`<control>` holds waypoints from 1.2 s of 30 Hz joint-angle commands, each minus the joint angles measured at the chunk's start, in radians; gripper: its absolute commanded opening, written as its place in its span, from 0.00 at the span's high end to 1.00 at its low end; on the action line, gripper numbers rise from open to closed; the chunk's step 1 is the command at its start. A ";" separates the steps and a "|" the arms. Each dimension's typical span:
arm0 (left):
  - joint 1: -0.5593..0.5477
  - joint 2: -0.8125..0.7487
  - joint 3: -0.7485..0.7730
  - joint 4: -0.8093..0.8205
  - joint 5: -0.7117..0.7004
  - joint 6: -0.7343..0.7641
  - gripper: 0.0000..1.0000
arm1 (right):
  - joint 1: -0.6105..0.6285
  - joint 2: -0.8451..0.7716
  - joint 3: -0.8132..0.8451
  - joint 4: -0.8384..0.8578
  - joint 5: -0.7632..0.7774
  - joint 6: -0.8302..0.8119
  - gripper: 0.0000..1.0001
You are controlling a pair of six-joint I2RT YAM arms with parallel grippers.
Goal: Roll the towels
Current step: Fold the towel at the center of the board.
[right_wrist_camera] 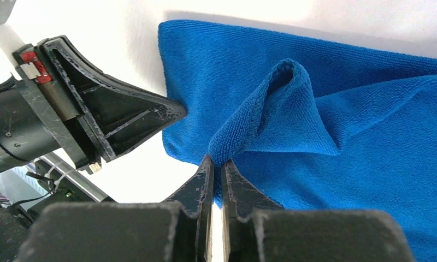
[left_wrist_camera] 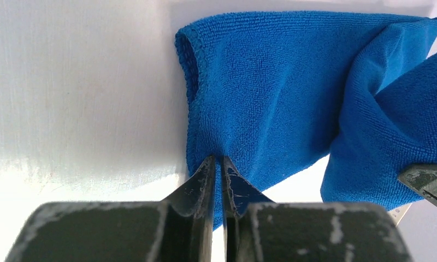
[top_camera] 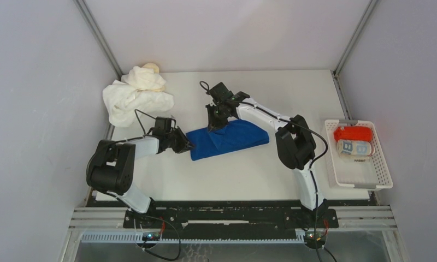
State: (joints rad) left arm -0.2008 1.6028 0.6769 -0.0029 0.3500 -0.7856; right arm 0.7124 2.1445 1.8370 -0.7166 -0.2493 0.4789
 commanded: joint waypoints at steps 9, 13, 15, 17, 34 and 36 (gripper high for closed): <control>-0.011 0.001 -0.024 0.012 -0.016 0.001 0.88 | 0.043 -0.047 0.069 0.038 -0.016 0.043 0.98; -0.013 0.000 -0.025 0.012 -0.019 0.003 0.88 | 0.054 -0.044 0.082 0.037 -0.012 0.049 0.97; -0.015 0.001 -0.026 0.012 -0.019 0.003 0.88 | 0.059 -0.043 0.087 0.038 -0.009 0.054 0.97; -0.015 0.000 -0.025 0.012 -0.019 0.003 0.88 | 0.062 -0.038 0.095 0.036 -0.007 0.058 0.97; -0.024 -0.242 0.074 -0.241 -0.208 0.085 0.70 | 0.010 -0.109 0.015 0.018 0.069 0.013 0.97; -0.027 -0.232 0.077 -0.218 -0.161 0.075 0.69 | 0.011 -0.105 0.016 0.021 0.059 0.015 0.98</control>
State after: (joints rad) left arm -0.2150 1.3964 0.6945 -0.2127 0.1829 -0.7334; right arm 0.7265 2.1094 1.8515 -0.7166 -0.1909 0.5095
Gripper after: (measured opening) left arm 0.302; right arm 0.029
